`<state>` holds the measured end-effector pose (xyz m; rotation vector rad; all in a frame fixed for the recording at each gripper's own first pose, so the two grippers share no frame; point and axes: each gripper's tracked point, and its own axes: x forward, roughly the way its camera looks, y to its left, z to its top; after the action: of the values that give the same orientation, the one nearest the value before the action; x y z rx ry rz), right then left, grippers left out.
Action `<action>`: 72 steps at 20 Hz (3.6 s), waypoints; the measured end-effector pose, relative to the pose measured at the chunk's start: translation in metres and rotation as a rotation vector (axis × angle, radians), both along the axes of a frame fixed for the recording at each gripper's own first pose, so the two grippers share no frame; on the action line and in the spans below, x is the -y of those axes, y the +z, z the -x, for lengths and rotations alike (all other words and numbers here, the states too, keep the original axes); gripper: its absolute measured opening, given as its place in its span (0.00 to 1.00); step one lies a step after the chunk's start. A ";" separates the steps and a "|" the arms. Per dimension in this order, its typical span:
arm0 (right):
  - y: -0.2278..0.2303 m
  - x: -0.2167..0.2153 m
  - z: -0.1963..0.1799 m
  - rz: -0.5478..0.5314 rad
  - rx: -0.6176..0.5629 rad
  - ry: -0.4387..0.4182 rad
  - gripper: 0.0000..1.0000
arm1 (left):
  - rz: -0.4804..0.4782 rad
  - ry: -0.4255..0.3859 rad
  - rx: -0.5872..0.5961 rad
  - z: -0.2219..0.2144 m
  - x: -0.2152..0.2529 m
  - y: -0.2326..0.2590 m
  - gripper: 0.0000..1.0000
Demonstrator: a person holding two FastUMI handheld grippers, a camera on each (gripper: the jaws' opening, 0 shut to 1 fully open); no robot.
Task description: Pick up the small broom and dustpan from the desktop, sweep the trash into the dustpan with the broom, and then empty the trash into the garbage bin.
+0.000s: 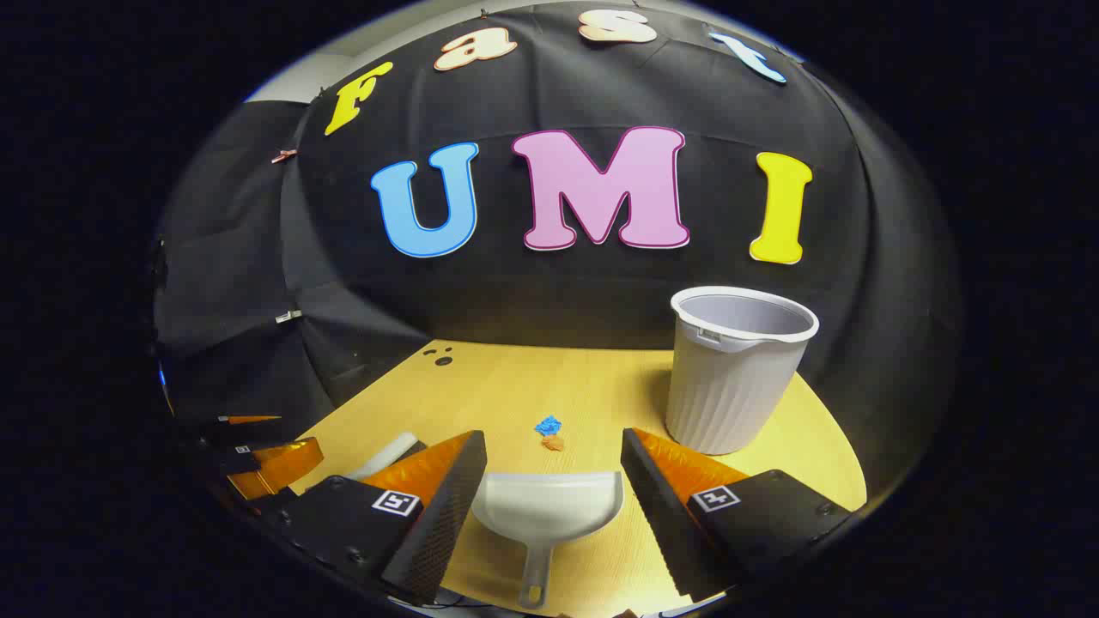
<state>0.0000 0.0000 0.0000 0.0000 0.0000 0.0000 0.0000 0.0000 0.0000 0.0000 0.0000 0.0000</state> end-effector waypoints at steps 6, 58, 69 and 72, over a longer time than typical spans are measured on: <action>-0.017 -0.006 -0.005 0.018 -0.057 0.034 0.99 | 0.026 0.017 -0.027 -0.006 -0.020 -0.008 0.96; -0.164 0.022 -0.027 -0.173 -0.609 -0.048 0.99 | 0.008 -0.099 -0.460 -0.088 -0.071 -0.139 0.27; -0.260 0.008 -0.044 -0.100 -0.825 -0.110 1.00 | -0.008 -0.086 -0.420 -0.027 -0.075 -0.139 0.27; -0.275 0.015 -0.055 -0.040 -0.852 -0.112 0.96 | 0.004 -0.057 -0.443 -0.034 -0.067 -0.138 0.27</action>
<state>0.0553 -0.0150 -0.2753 0.0400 0.8520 -0.1121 0.0345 0.0673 -0.1384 -0.0040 0.4435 -0.0566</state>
